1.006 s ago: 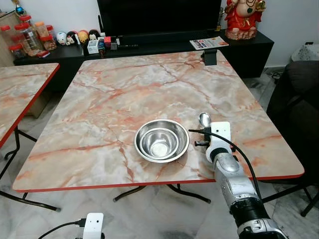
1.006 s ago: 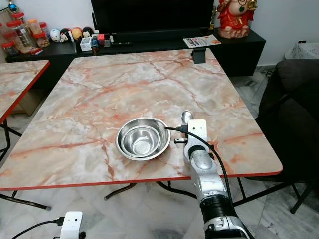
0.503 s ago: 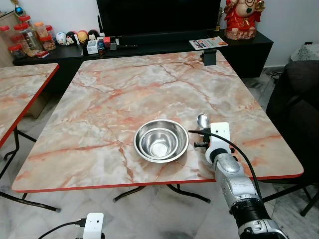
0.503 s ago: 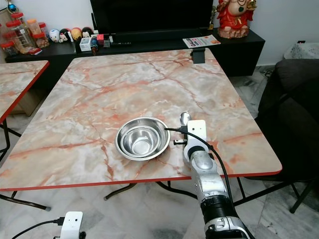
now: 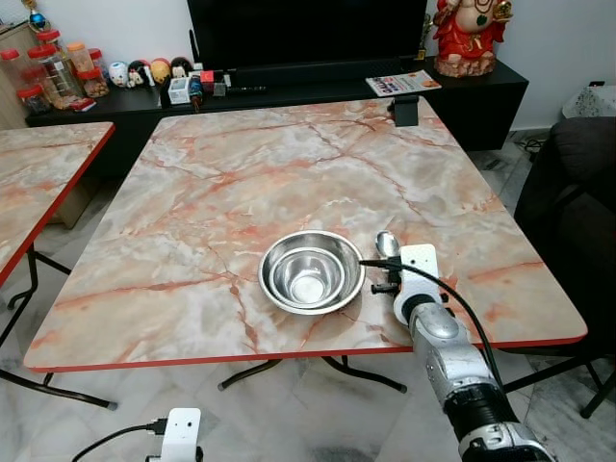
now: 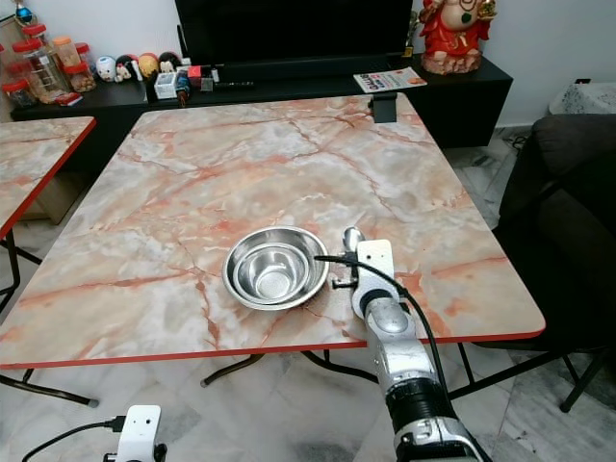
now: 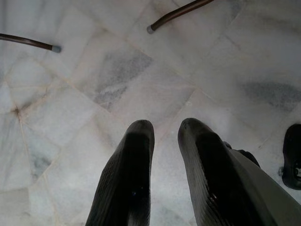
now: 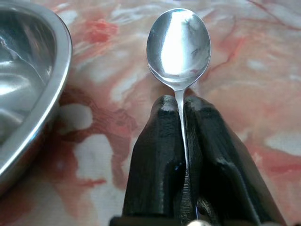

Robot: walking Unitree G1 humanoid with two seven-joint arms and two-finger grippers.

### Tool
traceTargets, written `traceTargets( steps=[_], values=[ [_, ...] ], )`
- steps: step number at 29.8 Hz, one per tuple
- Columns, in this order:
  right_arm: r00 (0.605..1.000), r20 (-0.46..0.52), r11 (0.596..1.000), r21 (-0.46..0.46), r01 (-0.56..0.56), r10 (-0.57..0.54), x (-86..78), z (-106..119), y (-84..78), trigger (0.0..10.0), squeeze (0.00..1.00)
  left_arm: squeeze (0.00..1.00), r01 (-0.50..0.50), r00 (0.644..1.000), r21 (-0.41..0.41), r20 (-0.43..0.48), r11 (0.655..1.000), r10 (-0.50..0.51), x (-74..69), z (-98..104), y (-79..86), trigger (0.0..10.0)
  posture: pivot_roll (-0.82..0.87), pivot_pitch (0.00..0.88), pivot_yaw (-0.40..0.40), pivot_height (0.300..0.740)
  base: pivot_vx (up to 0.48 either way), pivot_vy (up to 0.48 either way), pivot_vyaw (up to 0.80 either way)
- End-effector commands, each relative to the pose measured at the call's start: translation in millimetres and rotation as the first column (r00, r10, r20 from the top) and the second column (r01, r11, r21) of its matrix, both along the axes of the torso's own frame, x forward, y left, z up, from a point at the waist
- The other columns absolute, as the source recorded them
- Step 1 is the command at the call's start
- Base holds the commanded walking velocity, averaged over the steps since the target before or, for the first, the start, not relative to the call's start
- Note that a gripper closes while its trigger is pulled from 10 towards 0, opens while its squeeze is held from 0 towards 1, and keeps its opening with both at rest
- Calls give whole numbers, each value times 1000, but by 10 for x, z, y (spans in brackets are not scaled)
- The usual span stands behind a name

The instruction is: Setting the table

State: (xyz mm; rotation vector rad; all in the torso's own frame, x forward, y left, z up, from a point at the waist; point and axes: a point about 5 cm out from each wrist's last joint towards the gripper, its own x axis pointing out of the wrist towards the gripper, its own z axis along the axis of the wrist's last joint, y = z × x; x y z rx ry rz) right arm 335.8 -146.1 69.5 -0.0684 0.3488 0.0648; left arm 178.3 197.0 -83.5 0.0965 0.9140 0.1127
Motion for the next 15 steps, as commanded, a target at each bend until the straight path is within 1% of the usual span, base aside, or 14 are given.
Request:
traceTargets(
  steps=[1, 15],
  values=[
    [1000, 17, 1000, 0, -16, 16, 35, 43, 38, 10000, 0, 0, 10, 1000, 15, -26, 1000, -10, -49, -17, 58, 10000, -105, 0, 67, 732, 0, 0, 0],
    [1000, 16, 1000, -3, -13, 13, 90, 43, 61, 10000, 0, 0, 10, 1000, 19, -26, 1000, -10, -35, -10, 70, 10000, -97, 0, 68, 732, 0, 0, 0]
  ],
)
